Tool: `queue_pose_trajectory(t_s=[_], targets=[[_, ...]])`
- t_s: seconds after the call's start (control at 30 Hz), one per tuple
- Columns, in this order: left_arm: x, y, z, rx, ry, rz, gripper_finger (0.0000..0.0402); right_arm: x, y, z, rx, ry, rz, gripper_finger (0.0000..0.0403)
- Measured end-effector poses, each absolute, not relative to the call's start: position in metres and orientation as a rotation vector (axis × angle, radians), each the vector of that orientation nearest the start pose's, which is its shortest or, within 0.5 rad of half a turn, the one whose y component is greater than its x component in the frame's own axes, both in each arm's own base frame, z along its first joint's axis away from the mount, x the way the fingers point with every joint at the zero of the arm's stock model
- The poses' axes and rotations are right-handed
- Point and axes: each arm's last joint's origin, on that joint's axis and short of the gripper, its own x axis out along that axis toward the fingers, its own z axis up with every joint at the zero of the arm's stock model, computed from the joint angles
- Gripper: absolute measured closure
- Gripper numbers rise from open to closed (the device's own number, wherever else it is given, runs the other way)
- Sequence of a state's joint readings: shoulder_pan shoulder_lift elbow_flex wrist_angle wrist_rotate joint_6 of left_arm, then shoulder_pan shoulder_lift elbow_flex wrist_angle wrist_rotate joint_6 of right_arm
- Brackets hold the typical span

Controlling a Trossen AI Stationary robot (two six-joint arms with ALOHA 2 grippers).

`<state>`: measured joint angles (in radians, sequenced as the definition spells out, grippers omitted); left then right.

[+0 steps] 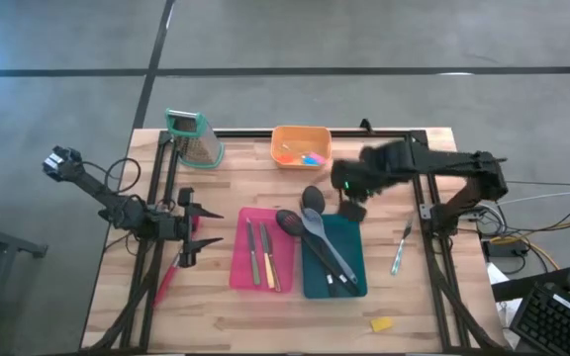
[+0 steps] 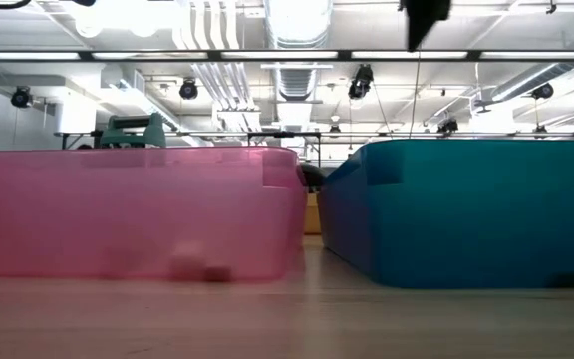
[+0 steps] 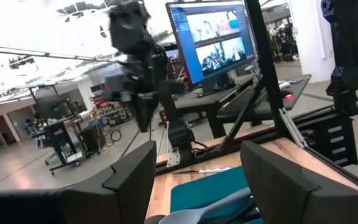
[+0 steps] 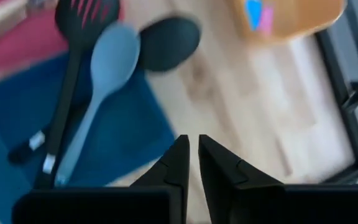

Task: Pick & Place Kitchen Items
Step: Put the blue knife into the red bin

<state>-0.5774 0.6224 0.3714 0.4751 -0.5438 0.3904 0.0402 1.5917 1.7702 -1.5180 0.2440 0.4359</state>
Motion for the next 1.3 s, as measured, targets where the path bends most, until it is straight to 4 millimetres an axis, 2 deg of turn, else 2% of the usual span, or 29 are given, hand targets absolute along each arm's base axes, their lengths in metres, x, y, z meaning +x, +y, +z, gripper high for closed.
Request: queue_pose_trajectory(t_s=[0.2, 0.37, 0.63, 0.83, 1.03, 1.17, 1.3], targets=[[0.134, -0.07, 0.273, 0.277, -0.182, 0.001, 0.0163, 0.247, 0.045, 0.346, 0.201, 1.356, -0.486, 0.0391], [0.136, -0.071, 0.272, 0.284, -0.171, -0.004, 0.0163, 0.214, 0.07, 0.327, 0.272, 1.373, -0.551, 0.0394], [0.137, -0.072, 0.272, 0.281, -0.175, -0.003, 0.0163, 0.164, 0.097, 0.303, 0.493, 1.33, -0.729, 0.0394], [0.137, -0.071, 0.274, 0.266, -0.197, 0.0, 0.0164, 0.137, 0.108, 0.28, 0.687, 1.337, -0.914, 0.0387], [0.137, -0.071, 0.274, 0.258, -0.197, -0.001, 0.0164, 0.13, 0.116, 0.26, 0.839, 1.445, -0.982, 0.0338], [0.137, -0.071, 0.274, 0.238, -0.197, -0.002, 0.0164, 0.134, 0.117, 0.25, 0.87, 1.397, -0.968, 0.029], [0.137, -0.071, 0.274, 0.226, -0.197, -0.004, 0.0164, 0.135, 0.116, 0.238, 0.941, 1.315, -1.034, 0.0242]])
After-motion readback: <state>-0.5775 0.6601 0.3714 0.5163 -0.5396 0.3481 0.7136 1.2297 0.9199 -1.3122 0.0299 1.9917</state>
